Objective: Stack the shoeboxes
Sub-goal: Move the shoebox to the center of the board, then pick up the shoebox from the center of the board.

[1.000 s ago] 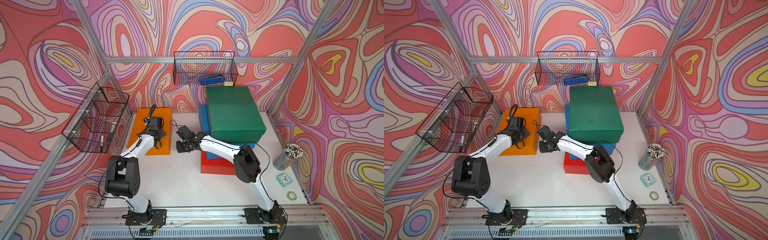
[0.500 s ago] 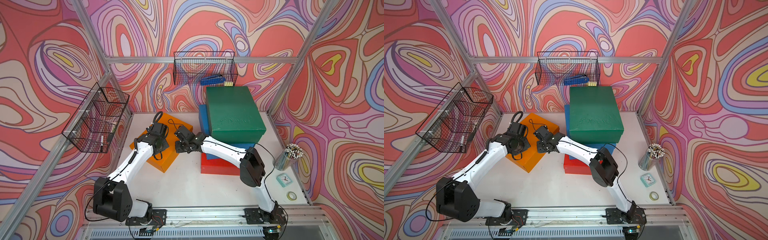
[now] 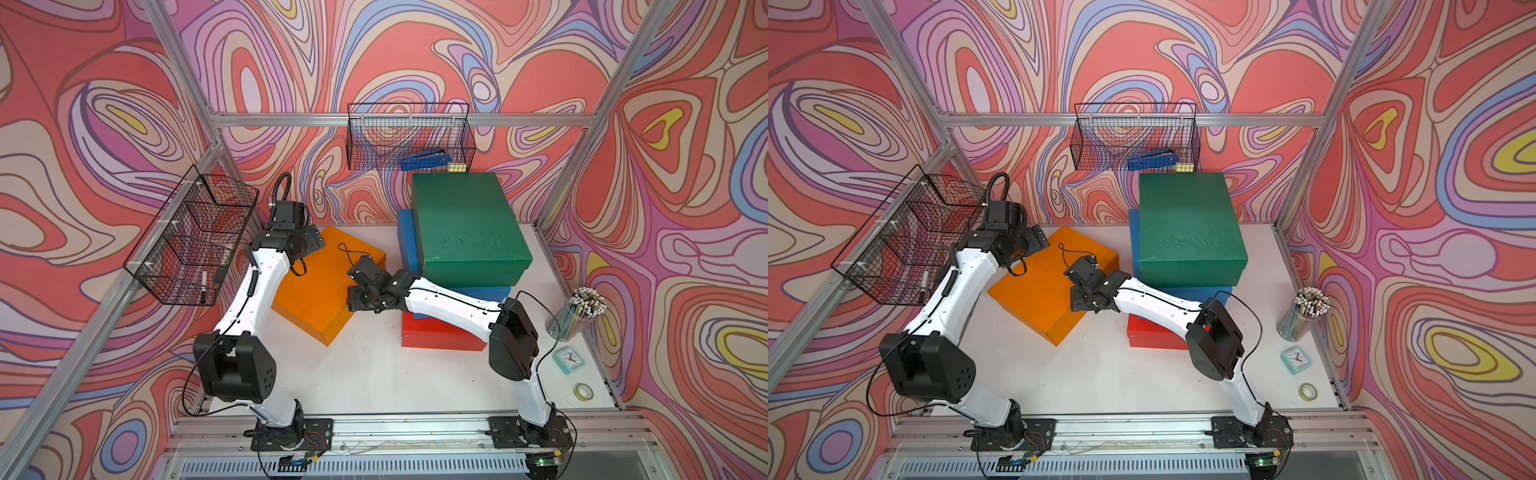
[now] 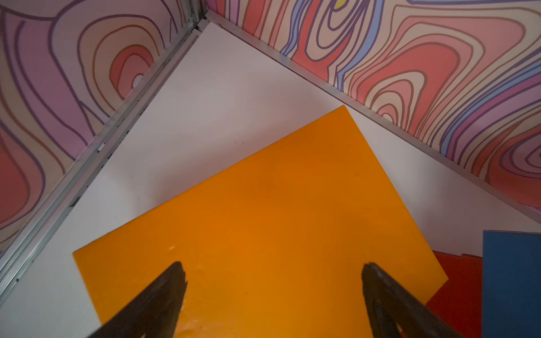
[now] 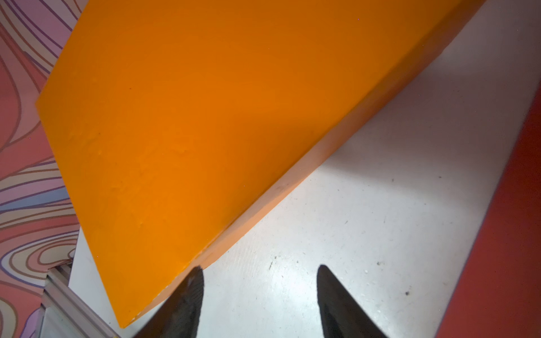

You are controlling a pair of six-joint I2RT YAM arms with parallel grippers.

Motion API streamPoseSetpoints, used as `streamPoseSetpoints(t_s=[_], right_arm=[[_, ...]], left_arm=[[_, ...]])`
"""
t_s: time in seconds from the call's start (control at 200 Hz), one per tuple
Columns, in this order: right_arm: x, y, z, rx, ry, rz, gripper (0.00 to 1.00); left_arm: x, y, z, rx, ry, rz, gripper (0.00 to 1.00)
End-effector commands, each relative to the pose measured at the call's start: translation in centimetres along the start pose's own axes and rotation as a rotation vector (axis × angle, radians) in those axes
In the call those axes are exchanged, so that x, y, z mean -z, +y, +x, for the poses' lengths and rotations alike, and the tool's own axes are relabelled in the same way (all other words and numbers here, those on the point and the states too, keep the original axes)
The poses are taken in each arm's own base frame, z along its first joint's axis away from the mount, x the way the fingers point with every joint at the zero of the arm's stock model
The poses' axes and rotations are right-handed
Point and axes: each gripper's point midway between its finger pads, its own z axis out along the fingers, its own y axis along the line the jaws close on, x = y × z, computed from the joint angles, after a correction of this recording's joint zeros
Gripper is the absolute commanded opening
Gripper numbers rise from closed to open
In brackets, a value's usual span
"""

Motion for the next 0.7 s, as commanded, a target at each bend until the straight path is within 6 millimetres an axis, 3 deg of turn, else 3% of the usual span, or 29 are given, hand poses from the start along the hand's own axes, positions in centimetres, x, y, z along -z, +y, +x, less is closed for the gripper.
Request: streamPoseSetpoints(t_s=[0.0,0.19,0.351,0.536,0.696], right_arm=[[-1.7,0.5,1.1,-0.049,0.032,-0.027,0.66],[-3.0,0.5,1.2,-0.075,0.032,-0.021,0.71],[-4.7,0.6,1.2,-0.082,0.050,-0.008,0.72],[-7.2,-0.9,0.3,-0.162,0.073,-0.019,0.72],[-7.2,-2.5,-1.9,-0.191,0.037,-0.007,0.72]], left_arm=[[-2.9,-0.9,-0.7,-0.048,0.044,0.053,0.97],[-7.6,0.1,-2.3,-0.013,0.111,0.062,0.97],[-9.9,0.6,-3.6,-0.024,0.124,0.040,0.97],[-12.2,0.9,-3.3,-0.059,0.152,0.035,0.98],[-14.2,2.2,-2.3,-0.064,0.192,0.019,0.98]])
